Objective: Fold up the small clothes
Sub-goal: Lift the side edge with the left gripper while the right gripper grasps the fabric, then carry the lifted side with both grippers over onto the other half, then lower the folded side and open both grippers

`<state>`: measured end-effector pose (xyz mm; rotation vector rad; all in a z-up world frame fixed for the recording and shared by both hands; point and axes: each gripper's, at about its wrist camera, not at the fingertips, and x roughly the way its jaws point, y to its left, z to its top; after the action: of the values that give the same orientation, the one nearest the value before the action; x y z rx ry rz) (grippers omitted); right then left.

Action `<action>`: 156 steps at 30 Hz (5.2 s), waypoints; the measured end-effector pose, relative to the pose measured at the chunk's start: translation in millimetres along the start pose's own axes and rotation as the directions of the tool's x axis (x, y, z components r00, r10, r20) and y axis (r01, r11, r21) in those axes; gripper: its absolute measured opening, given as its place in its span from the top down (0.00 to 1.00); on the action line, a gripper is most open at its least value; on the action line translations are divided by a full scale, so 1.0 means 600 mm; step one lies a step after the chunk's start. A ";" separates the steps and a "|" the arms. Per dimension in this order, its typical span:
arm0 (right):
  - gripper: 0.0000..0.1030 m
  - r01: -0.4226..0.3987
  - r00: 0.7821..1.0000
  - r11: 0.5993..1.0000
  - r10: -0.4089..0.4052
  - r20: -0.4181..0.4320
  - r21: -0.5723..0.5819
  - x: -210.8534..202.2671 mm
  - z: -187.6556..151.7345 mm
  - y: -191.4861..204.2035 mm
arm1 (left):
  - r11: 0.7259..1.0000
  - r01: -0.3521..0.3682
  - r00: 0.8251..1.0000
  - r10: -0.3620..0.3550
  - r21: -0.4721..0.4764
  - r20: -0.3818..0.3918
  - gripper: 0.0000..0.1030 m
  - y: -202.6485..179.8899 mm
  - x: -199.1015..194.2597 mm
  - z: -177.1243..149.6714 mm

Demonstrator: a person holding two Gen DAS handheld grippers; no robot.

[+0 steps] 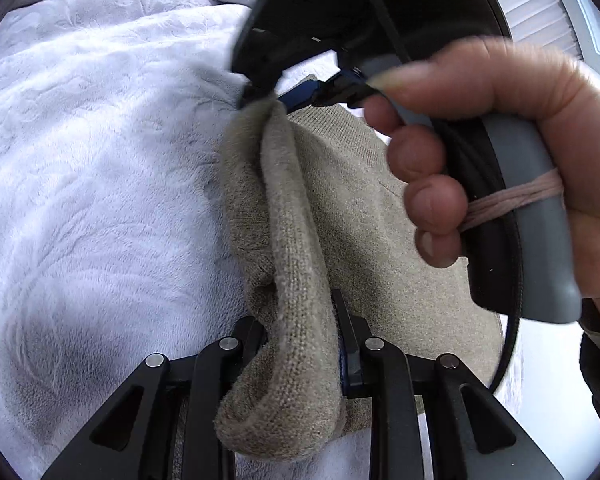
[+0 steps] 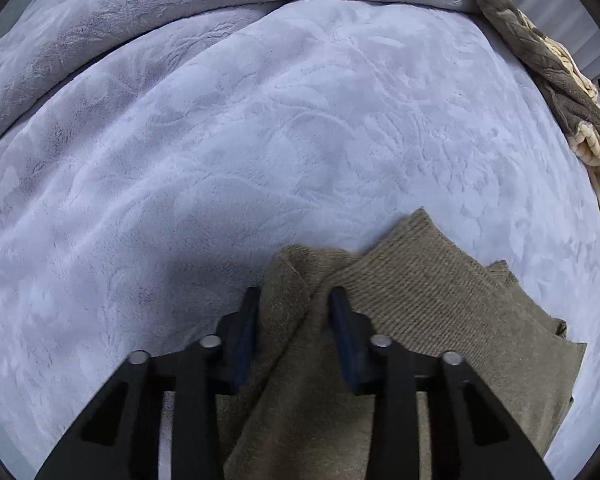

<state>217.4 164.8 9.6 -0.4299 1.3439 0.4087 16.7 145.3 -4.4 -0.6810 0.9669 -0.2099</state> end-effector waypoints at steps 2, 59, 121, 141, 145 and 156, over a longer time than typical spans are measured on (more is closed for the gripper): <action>0.82 -0.062 0.998 0.998 0.062 0.019 0.020 -0.012 -0.006 -0.021 | 1.000 -0.017 1.000 0.017 0.025 0.007 0.78 -0.010 -0.009 -0.001; 0.83 -0.414 0.851 0.904 0.346 0.394 0.101 -0.229 -0.177 -0.362 | 0.798 -0.413 0.905 0.414 0.439 0.100 0.79 -0.364 -0.007 -0.078; 0.84 -0.538 0.807 0.798 0.392 0.441 0.274 -0.093 -0.373 -0.696 | 0.423 -0.505 0.764 0.625 0.753 0.161 0.78 -0.593 0.248 -0.212; 0.25 -0.540 0.782 0.789 0.341 0.522 0.293 -0.167 -0.435 -0.722 | 0.632 -0.327 0.897 0.442 0.702 0.020 0.07 -0.608 0.185 -0.181; 0.25 -0.583 0.759 0.759 0.380 0.528 0.291 -0.168 -0.427 -0.707 | 0.643 -0.343 0.893 0.450 0.685 0.026 0.07 -0.585 0.163 -0.177; 0.77 -0.453 0.860 0.835 0.315 0.401 0.313 -0.098 -0.369 -0.635 | 0.815 -0.224 0.948 0.310 0.534 -0.076 0.07 -0.499 0.099 -0.152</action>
<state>218.4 -277.4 53.3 0.2611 1.1354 0.5049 14.6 -154.0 105.0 -0.0216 1.0884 -0.2652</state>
